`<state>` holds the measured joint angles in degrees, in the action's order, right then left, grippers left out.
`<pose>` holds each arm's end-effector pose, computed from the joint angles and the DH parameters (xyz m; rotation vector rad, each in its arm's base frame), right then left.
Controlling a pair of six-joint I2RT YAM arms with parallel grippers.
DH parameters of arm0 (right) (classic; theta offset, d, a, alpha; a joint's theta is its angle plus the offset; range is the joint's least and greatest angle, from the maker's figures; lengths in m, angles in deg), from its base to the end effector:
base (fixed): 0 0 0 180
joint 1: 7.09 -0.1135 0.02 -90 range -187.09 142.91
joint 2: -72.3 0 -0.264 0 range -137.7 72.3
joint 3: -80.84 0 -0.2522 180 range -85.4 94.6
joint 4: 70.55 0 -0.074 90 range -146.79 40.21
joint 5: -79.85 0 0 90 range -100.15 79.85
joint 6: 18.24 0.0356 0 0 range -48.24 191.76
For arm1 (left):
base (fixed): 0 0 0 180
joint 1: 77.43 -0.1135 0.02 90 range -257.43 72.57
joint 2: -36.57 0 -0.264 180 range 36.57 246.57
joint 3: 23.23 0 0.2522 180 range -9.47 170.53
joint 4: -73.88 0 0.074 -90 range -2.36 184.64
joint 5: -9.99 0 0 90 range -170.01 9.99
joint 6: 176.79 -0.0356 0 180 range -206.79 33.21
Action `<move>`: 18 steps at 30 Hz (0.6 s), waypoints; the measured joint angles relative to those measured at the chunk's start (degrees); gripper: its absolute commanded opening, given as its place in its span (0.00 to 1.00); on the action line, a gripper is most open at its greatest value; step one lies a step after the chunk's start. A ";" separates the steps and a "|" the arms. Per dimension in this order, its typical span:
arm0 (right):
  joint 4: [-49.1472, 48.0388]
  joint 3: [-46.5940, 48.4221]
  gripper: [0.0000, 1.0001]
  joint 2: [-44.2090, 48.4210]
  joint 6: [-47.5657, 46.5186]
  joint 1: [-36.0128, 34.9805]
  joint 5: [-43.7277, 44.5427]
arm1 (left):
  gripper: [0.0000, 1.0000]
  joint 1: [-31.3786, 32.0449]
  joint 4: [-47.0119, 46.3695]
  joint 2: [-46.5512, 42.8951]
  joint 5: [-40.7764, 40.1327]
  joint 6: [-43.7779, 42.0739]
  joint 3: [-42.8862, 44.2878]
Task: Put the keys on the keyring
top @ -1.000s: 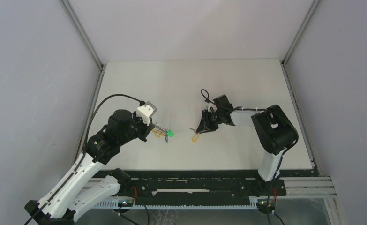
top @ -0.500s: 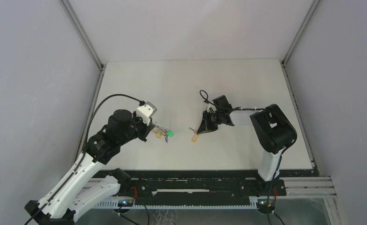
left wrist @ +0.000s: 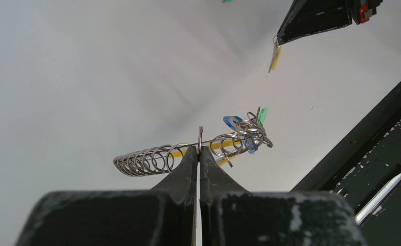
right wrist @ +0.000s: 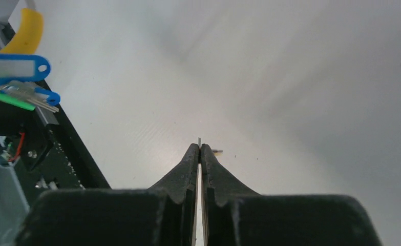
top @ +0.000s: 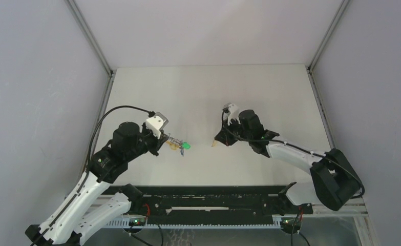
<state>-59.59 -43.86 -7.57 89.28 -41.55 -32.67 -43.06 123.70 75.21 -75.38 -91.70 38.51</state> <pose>0.2313 0.1753 0.2064 -0.5678 2.2243 0.9238 0.1169 -0.0834 0.3281 0.7403 1.9219 -0.4031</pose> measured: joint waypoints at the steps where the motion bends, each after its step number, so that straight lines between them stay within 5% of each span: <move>1: -1.60 -1.33 0.00 1.79 -1.18 -0.76 0.98 | 0.00 0.00 -0.07 -0.26 0.15 0.00 0.00; 7: -15.04 -10.58 0.00 9.27 -6.99 -3.23 3.34 | 0.00 -0.07 -1.05 -1.18 1.75 -0.04 0.00; 18: -37.86 -15.69 0.00 6.80 -10.27 -5.53 -1.73 | 0.00 -0.13 -1.79 -1.14 5.27 -0.17 -0.24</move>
<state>-97.45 -59.56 -0.78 79.01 -47.08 -34.40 -43.19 121.90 74.07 -70.12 -91.87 38.27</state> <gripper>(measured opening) 0.003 0.011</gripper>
